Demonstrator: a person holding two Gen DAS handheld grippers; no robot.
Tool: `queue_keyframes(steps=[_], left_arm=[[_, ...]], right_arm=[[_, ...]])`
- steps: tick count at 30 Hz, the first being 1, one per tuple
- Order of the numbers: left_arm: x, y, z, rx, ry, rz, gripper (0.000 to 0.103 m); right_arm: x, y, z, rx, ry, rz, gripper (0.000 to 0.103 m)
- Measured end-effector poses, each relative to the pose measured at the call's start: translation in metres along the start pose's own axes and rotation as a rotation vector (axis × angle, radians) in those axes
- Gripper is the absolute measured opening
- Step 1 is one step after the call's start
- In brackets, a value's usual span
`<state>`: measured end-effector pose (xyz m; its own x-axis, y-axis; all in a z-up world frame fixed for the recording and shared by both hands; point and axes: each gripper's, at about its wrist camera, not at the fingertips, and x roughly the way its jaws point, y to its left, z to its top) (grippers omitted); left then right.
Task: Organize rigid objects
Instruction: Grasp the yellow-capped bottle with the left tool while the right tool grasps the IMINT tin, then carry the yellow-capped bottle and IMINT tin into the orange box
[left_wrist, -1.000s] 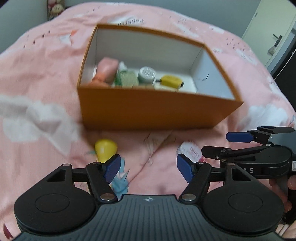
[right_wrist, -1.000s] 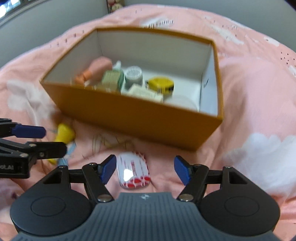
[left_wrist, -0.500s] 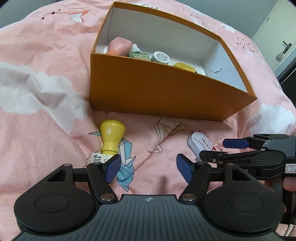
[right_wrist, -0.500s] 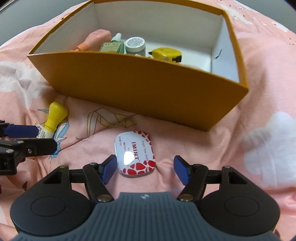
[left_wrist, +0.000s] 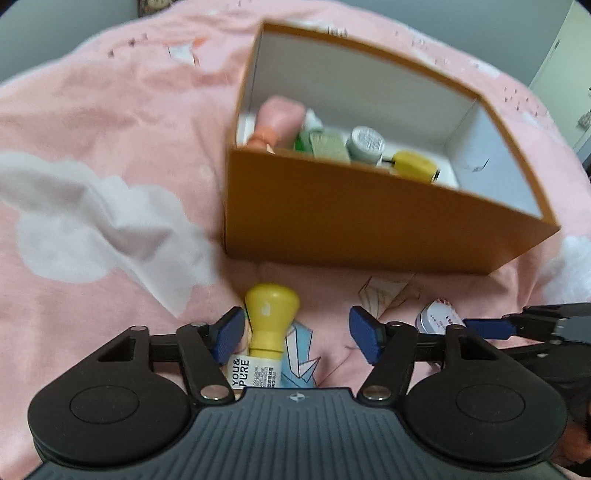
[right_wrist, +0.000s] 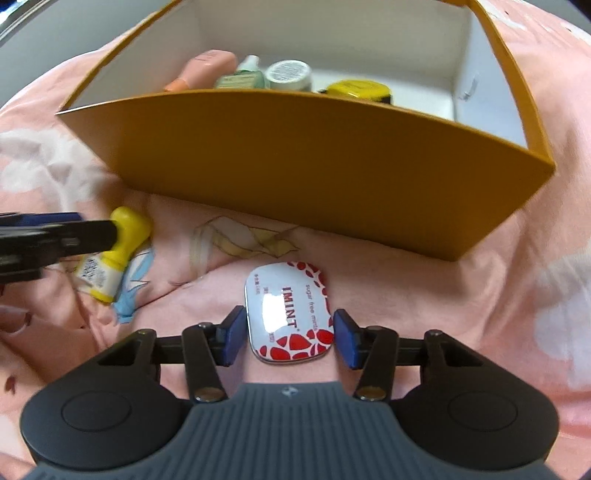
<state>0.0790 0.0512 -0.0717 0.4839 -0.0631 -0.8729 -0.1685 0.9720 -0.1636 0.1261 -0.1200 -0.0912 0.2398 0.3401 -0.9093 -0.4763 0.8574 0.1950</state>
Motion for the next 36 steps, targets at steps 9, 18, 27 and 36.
queue_keyframes(steps=[9,18,27,36], left_arm=[[0.034,-0.004,-0.001,0.047,0.061,0.056,0.069],[0.041,-0.006,-0.001,0.045,0.083,0.069,0.042],[0.037,-0.006,-0.001,0.023,0.076,0.065,0.034],[0.016,0.003,0.001,0.015,0.046,0.006,0.033]], right_arm=[[0.005,0.001,0.002,-0.003,0.014,0.033,0.053],[0.010,0.000,0.003,0.012,0.027,0.039,0.053],[0.013,-0.002,0.007,0.023,0.027,0.042,0.052],[0.004,0.001,0.005,0.003,0.001,0.031,0.051]])
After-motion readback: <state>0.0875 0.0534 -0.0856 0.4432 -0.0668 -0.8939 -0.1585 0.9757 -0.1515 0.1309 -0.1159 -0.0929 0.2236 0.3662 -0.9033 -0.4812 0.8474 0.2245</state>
